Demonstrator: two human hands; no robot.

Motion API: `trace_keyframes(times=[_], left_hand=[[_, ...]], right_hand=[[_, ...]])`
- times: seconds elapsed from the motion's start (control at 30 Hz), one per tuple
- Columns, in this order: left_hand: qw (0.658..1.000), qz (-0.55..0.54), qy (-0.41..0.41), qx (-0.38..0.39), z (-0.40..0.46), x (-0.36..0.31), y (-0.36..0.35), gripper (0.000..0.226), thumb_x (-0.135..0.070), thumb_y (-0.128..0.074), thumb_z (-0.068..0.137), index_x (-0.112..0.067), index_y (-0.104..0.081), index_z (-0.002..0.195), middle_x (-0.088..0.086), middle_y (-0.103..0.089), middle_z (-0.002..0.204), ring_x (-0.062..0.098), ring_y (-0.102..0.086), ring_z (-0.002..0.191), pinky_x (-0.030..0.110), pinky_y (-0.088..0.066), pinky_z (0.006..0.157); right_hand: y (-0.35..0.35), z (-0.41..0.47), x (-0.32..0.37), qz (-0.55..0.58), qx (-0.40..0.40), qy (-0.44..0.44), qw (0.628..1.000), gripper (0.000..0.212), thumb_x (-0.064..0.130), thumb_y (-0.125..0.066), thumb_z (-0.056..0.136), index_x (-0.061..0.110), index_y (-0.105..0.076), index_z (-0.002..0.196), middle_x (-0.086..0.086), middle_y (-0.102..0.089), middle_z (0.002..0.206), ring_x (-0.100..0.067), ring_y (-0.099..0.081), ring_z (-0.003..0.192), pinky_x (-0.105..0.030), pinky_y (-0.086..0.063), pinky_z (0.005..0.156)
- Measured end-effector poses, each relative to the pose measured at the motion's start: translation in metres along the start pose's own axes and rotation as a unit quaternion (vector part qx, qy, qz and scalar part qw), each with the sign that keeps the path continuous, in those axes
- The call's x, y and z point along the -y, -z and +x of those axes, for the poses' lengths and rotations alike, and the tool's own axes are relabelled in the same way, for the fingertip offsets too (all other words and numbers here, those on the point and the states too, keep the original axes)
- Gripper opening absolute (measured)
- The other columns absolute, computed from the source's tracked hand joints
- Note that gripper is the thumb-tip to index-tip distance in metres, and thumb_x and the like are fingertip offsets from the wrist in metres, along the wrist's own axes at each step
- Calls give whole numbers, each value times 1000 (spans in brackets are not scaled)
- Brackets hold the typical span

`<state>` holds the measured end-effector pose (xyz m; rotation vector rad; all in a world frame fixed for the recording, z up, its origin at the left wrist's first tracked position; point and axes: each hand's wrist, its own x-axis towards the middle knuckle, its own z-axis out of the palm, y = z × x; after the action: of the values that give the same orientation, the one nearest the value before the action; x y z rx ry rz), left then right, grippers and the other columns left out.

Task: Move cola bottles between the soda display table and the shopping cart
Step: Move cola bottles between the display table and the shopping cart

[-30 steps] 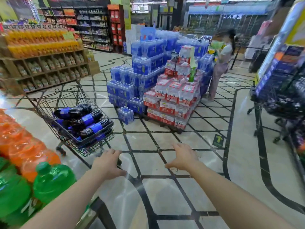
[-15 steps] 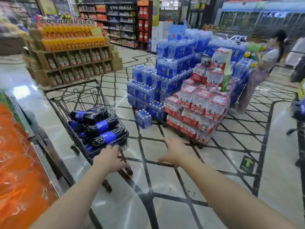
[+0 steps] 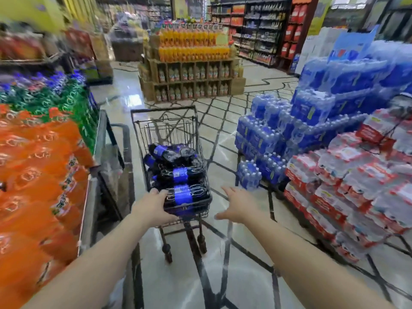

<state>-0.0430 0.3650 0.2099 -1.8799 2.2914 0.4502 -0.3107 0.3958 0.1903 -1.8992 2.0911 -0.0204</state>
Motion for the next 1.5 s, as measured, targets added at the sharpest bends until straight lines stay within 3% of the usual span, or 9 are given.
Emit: trace_keyframes(times=[0.4,0.67,0.8,1.0,1.07,1.17,1.3,1.4,1.5], left_hand=[[982,-131,139,9,93,-21,-13,101,-74,-77,75,-31,-38,158,4,-46,150,28,-46,142,45,-47,109],[959,-212,185,28,191,14,-42,96,-69,-79,77,-26,-43,155,7,-48,148,29,-50,139,44,-45,112],[947,-242,204,51,237,37,-59,92,-71,-79,75,-27,-48,150,8,-51,144,30,-53,136,44,-47,111],[917,-307,247,64,290,58,-100,117,-84,-64,44,-23,-55,143,8,-58,139,29,-60,129,44,-51,106],[901,-338,266,63,302,59,-112,102,-77,-75,55,-19,-58,137,7,-62,133,28,-62,124,39,-52,103],[876,-369,303,67,320,63,-134,77,-49,-88,80,-9,-57,138,11,-62,134,23,-59,115,26,-42,90],[819,-423,383,60,341,66,-166,83,-45,-89,81,-7,-50,144,11,-55,141,26,-56,124,25,-38,91],[743,-490,455,23,359,69,-193,111,-63,-93,60,-7,-48,145,11,-58,143,29,-57,130,36,-46,111],[667,-531,522,-21,381,84,-256,143,-94,-82,25,-12,-56,138,10,-67,135,30,-66,120,46,-54,107]], right_hand=[[-12,158,-28,-17,99,113,989,116,64,-81,74,26,-18,163,-5,-30,166,-29,-23,153,-46,-33,121],[-49,261,-9,-49,133,135,981,113,68,-80,73,26,-23,162,-4,-38,162,-29,-32,149,-43,-40,115],[-71,307,4,-60,155,132,977,112,67,-79,75,25,-24,162,-6,-38,162,-30,-32,149,-41,-36,117],[-109,354,15,-37,204,117,971,114,65,-82,72,26,-23,162,-7,-36,162,-30,-32,148,-45,-36,118],[-122,367,17,-33,222,120,967,113,63,-83,72,26,-25,162,-7,-38,161,-30,-34,147,-45,-38,116],[-140,387,17,-33,248,132,959,114,62,-83,72,26,-24,162,-4,-35,163,-29,-30,149,-46,-37,117],[-165,417,10,-33,273,142,951,119,63,-85,70,25,-21,163,-3,-34,164,-28,-30,150,-43,-33,120],[-184,438,4,-47,287,149,945,121,65,-84,69,22,-21,163,-4,-32,164,-30,-29,150,-43,-30,122],[-202,454,-3,-59,290,167,941,123,67,-84,69,22,-19,163,-6,-30,164,-31,-28,150,-45,-31,122]])
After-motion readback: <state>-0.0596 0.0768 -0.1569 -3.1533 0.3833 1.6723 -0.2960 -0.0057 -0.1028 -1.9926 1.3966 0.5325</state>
